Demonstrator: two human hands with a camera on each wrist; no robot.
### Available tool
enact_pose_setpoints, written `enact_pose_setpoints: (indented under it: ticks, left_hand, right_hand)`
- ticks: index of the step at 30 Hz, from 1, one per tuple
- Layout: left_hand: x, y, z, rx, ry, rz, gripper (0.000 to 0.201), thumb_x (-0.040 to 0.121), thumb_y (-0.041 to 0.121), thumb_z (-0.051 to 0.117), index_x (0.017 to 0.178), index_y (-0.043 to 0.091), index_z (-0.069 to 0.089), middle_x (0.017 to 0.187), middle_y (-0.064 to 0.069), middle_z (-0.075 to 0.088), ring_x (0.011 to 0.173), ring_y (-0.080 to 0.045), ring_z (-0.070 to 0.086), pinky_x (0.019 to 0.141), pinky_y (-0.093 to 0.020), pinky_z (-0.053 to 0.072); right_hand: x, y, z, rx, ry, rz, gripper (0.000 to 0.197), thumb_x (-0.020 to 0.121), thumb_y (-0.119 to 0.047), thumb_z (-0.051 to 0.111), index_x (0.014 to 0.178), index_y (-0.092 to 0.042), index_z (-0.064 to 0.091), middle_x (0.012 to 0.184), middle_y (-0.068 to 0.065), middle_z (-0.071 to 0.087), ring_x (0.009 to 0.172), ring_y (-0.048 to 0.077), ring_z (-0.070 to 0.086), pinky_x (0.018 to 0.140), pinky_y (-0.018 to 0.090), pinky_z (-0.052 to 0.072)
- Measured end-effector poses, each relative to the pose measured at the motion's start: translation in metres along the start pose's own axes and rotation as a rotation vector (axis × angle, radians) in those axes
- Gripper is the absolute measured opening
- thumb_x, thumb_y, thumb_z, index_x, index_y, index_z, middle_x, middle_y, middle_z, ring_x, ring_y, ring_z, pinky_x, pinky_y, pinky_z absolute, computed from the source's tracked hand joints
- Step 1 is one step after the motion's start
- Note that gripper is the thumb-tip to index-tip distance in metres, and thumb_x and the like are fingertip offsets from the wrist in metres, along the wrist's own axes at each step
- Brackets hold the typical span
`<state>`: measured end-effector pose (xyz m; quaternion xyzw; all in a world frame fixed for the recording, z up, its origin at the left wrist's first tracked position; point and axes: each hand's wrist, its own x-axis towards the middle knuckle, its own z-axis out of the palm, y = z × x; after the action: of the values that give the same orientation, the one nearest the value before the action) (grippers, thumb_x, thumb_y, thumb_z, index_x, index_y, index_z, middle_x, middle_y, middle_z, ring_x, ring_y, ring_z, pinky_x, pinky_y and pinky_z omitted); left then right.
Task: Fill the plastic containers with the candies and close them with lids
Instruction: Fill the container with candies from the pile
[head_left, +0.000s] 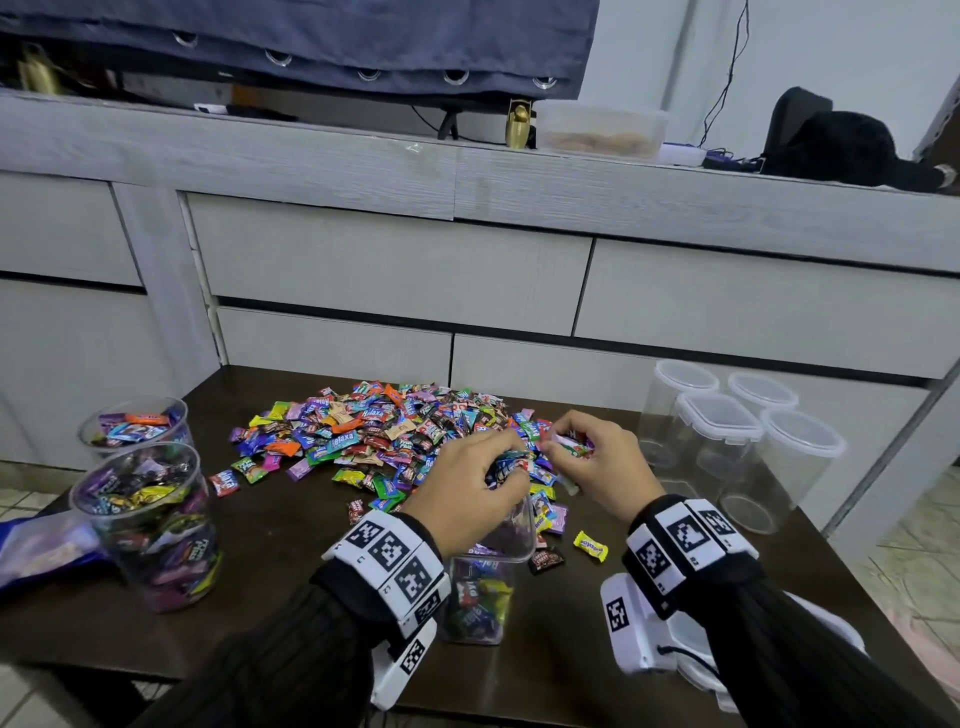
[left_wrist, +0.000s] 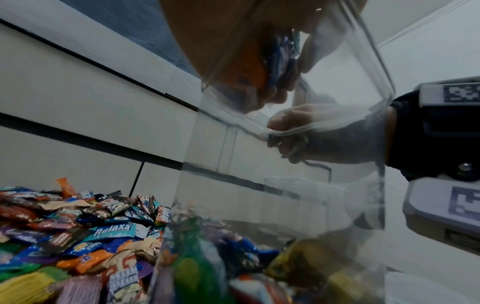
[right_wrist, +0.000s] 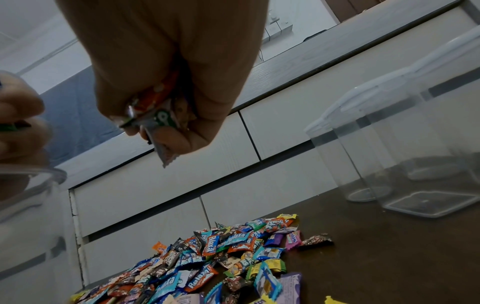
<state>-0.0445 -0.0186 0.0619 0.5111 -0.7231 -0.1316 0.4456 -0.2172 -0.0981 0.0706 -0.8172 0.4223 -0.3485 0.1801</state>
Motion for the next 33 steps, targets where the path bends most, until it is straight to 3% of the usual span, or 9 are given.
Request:
enact_pose_setpoints:
  ticks: [2,4,8,13,16,20,24,27,33]
  left_hand:
    - [0.000,0.002,-0.001,0.019,-0.041,-0.014,0.024,0.082,0.031,0.048,0.093,0.015,0.062,0.083,-0.001,0.059,0.074,-0.006,0.048,0.067,-0.017,0.037]
    - [0.000,0.002,-0.003,0.066,-0.115,-0.034,0.028,0.082,0.035,0.047,0.099,0.018,0.062,0.093,0.002,0.059,0.082,-0.006,0.050,0.076,-0.023,0.040]
    - [-0.002,0.002,-0.007,0.105,-0.281,-0.040,0.031,0.082,0.039,0.049,0.092,0.013,0.062,0.098,0.003,0.049,0.091,-0.009,0.049,0.084,-0.027,0.041]
    - [-0.010,0.001,-0.008,0.126,-0.252,0.045,0.024,0.085,0.027,0.054,0.091,0.006,0.064,0.096,0.000,0.050,0.090,-0.011,0.049,0.083,-0.026,0.041]
    - [-0.012,0.001,-0.008,0.146,-0.239,0.111,0.012,0.085,0.015,0.060,0.092,0.009,0.067,0.099,0.002,0.053,0.096,-0.009,0.047,0.088,-0.019,0.035]
    - [-0.010,0.005,-0.010,0.144,-0.243,0.149,0.010,0.079,0.011,0.063,0.083,0.014,0.073,0.098,0.001,0.059,0.100,-0.014,0.052,0.095,-0.032,0.038]
    - [-0.011,0.004,-0.012,0.070,-0.277,0.125,0.012,0.079,0.022,0.060,0.083,0.016,0.070,0.099,0.004,0.057,0.099,-0.011,0.054,0.092,-0.031,0.042]
    - [-0.011,0.001,-0.012,0.054,-0.284,0.111,0.009,0.081,0.019,0.064,0.090,0.019,0.066,0.101,0.007,0.056,0.096,-0.009,0.056,0.089,-0.036,0.046]
    - [-0.009,-0.005,-0.013,0.085,-0.336,0.085,0.032,0.076,0.032,0.055,0.108,0.032,0.053,0.108,0.018,0.050,0.101,-0.002,0.053,0.090,-0.032,0.046]
  right_hand:
    - [-0.001,0.000,0.000,0.000,-0.004,0.005,0.009,0.087,-0.024,0.068,0.081,-0.018,0.063,0.071,-0.009,0.062,0.063,0.002,0.054,0.056,0.009,0.040]
    - [-0.001,0.000,-0.001,0.008,-0.005,0.014,0.009,0.087,-0.024,0.068,0.082,-0.018,0.063,0.073,-0.007,0.063,0.064,0.005,0.055,0.055,0.010,0.041]
    - [0.001,-0.001,-0.003,0.012,-0.007,0.019,0.009,0.086,-0.024,0.068,0.081,-0.018,0.063,0.072,-0.005,0.065,0.067,0.012,0.059,0.058,0.016,0.042]
    - [0.002,-0.003,-0.004,0.005,-0.007,0.009,0.010,0.087,-0.023,0.067,0.083,-0.015,0.063,0.077,-0.002,0.066,0.070,0.015,0.059,0.062,0.021,0.042]
    - [0.001,-0.003,-0.002,0.016,-0.013,0.005,0.009,0.087,-0.023,0.067,0.081,-0.017,0.062,0.071,-0.006,0.063,0.063,0.008,0.055,0.056,0.014,0.040]
    - [0.001,-0.002,-0.002,0.011,0.000,-0.003,0.011,0.086,-0.023,0.068,0.077,-0.020,0.061,0.065,-0.010,0.060,0.059,0.002,0.051,0.056,0.012,0.038]
    - [0.001,-0.001,-0.003,0.012,0.007,-0.003,0.010,0.085,-0.024,0.069,0.079,-0.018,0.063,0.067,-0.008,0.062,0.061,0.005,0.054,0.056,0.013,0.038]
    - [0.001,-0.002,-0.004,0.013,0.010,-0.012,0.009,0.086,-0.023,0.068,0.081,-0.017,0.064,0.069,-0.007,0.064,0.064,0.008,0.056,0.058,0.013,0.039]
    - [-0.001,-0.002,-0.003,0.027,0.009,-0.032,0.011,0.086,-0.021,0.067,0.077,-0.020,0.061,0.064,-0.012,0.058,0.063,0.000,0.053,0.057,0.010,0.037]
